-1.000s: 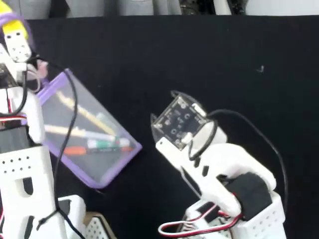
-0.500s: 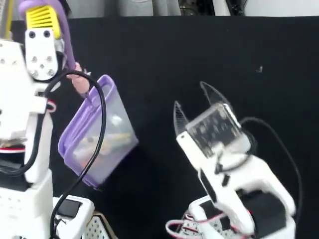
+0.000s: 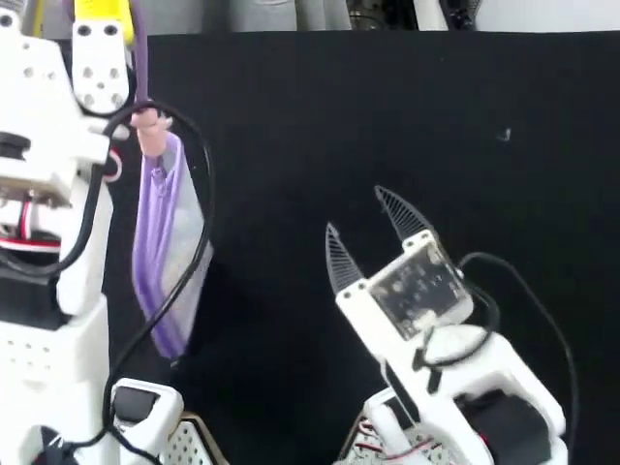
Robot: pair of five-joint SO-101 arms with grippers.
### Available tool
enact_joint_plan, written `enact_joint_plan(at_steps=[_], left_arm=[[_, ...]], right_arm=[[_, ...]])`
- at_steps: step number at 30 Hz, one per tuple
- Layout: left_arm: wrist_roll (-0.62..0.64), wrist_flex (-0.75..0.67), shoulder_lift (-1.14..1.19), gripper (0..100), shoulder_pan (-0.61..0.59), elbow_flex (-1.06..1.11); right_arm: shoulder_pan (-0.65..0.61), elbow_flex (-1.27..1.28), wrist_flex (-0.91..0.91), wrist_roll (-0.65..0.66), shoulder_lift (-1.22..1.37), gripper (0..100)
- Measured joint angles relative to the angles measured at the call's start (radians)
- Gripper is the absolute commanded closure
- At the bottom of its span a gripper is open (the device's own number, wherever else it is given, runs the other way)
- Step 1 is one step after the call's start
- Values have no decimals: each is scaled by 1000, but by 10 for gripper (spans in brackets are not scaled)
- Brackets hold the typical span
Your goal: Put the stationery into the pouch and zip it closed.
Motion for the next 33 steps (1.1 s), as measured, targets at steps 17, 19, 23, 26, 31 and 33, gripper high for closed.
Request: enact_joint_plan(at_steps=[17, 19, 23, 26, 31, 33], left_arm=[[0, 146, 226, 970, 9, -163], [0, 184, 226, 970, 12, -163], [40, 278, 226, 970, 11, -163], [112, 330, 226, 970, 11, -163], [238, 351, 244, 970, 32, -163], [273, 330, 262, 970, 69, -163]], right_arm=[[-127, 362, -226, -276, -396, 701], [-199, 433, -252, -276, -402, 701], [-328, 562, -374, -276, -404, 701], [-381, 611, -456, -276, -404, 701], [-443, 614, -519, -276, -385, 701], [-456, 618, -523, -276, -370, 701]])
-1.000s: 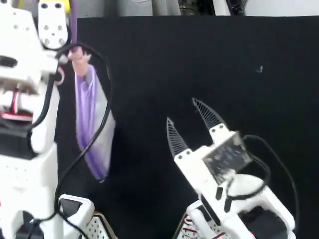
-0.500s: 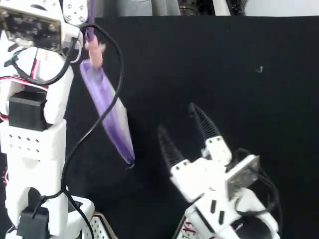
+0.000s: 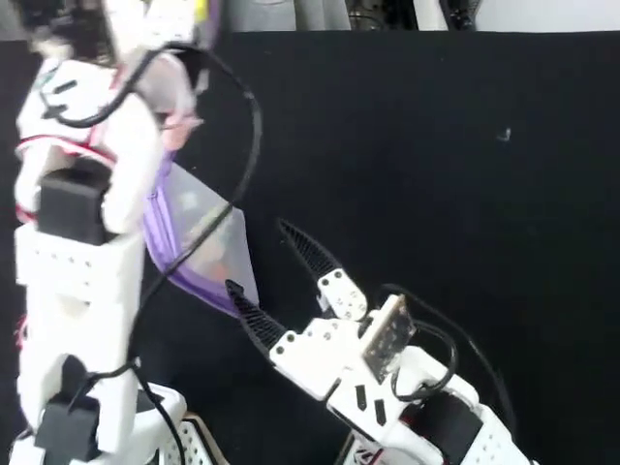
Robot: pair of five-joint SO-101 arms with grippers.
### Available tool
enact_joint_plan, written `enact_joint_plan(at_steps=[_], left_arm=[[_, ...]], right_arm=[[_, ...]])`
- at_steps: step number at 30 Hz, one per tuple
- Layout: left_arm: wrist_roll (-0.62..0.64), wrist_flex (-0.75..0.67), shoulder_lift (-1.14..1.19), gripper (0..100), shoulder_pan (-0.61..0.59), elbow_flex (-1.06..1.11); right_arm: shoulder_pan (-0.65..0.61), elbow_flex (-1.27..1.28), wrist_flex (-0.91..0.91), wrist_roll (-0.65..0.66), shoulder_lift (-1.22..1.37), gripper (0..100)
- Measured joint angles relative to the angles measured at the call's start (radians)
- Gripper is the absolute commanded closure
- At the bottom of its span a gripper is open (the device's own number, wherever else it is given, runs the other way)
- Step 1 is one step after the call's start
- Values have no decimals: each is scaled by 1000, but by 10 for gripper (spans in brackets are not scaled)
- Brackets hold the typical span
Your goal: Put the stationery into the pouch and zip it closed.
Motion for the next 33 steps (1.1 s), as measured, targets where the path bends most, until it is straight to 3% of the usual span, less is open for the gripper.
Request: enact_joint_plan(at_steps=[7, 16, 23, 28, 33], left_arm=[[23, -71, 110, 970, 161, 0], [26, -252, 192, 970, 264, 2], [26, -264, 195, 970, 336, 2], [26, -264, 195, 970, 334, 2], [31, -256, 195, 970, 336, 2]], right_arm=[[-3, 17, -2, 0, 5, 701], [-57, 71, -2, 0, 15, 701], [-34, 198, -167, 0, 9, 708], [41, 322, -396, 0, 18, 845], [121, 345, -506, 0, 20, 983]])
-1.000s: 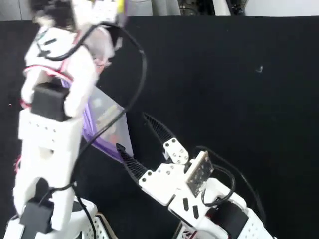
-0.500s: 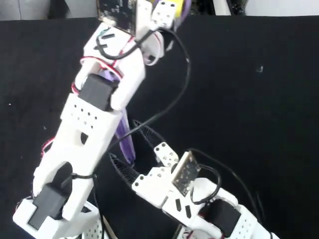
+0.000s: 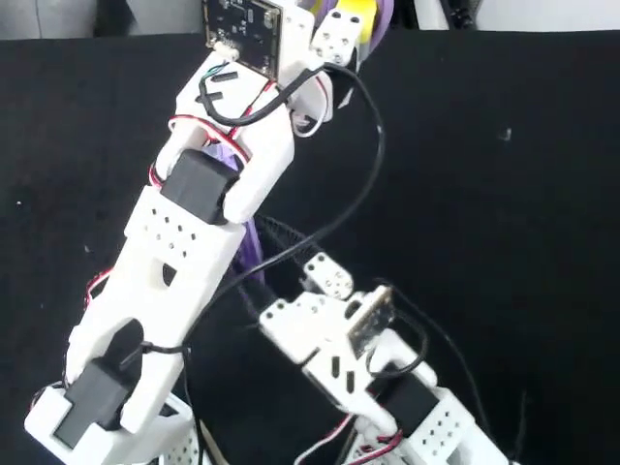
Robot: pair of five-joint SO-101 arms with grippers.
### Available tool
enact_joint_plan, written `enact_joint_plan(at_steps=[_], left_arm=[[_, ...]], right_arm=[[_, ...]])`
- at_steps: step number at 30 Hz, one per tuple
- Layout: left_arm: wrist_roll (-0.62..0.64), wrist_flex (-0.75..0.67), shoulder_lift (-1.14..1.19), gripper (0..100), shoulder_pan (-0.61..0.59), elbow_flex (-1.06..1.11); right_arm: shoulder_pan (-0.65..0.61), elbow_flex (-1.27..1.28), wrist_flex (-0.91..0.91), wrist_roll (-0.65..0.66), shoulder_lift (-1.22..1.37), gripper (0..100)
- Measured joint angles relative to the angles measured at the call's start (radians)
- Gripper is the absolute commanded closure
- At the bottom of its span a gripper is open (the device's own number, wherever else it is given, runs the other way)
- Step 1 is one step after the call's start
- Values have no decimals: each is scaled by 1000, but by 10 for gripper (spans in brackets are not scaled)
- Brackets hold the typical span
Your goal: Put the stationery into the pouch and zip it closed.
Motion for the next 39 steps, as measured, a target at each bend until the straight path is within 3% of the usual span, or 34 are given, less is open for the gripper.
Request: enact_joint_plan(at_steps=[6, 9, 17, 27, 31, 39], left_arm=[[0, 86, 0, 970, 0, 0], [0, 110, 0, 970, -57, 0], [0, 198, -74, 970, -356, 0], [0, 270, -157, 970, -763, 49], [2, 164, -157, 970, -853, 166], [2, -269, -157, 970, -872, 466]], right_arm=[[92, 0, -5, 46, 0, 988], [117, -12, 55, 74, -15, 988], [130, -158, 308, 78, -15, 988], [130, -189, 419, 84, -51, 988], [129, -193, 451, 84, -55, 988], [129, -206, 474, 84, -55, 988]])
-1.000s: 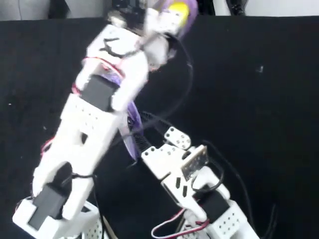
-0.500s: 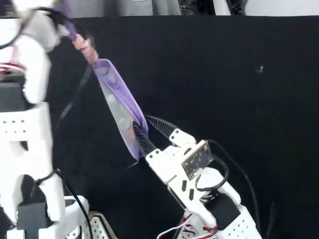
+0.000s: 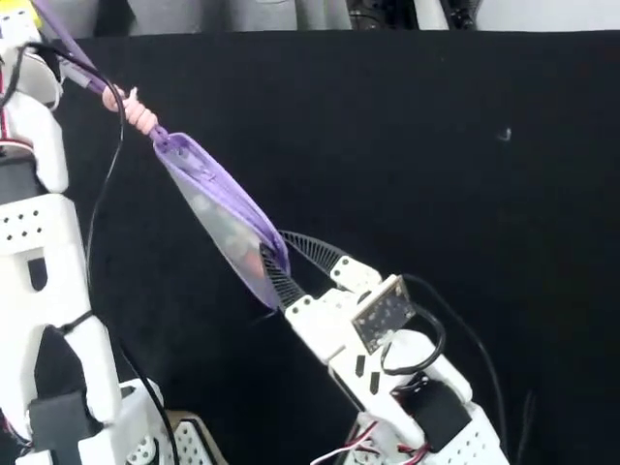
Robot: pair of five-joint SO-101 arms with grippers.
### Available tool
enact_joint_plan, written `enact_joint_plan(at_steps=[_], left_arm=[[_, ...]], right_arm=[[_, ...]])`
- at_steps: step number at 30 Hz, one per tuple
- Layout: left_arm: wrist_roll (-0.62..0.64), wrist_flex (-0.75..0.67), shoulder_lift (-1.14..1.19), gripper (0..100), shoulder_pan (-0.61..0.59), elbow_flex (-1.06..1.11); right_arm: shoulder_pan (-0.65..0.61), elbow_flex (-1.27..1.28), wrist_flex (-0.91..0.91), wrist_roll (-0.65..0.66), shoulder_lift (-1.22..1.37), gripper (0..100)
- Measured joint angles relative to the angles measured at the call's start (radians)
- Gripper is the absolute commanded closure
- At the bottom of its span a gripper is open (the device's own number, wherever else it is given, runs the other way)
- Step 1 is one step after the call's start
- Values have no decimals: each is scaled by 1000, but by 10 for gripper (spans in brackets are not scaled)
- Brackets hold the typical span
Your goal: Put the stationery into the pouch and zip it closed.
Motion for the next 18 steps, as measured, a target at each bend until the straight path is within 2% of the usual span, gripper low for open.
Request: enact_joint_plan(at_steps=[5, 18], left_arm=[[-8, -87, 0, 970, -32, 48], [-17, -94, 38, 970, -61, 17]], right_arm=[[0, -2, 14, 0, 0, 988], [-2, -8, 28, 3, 0, 988]])
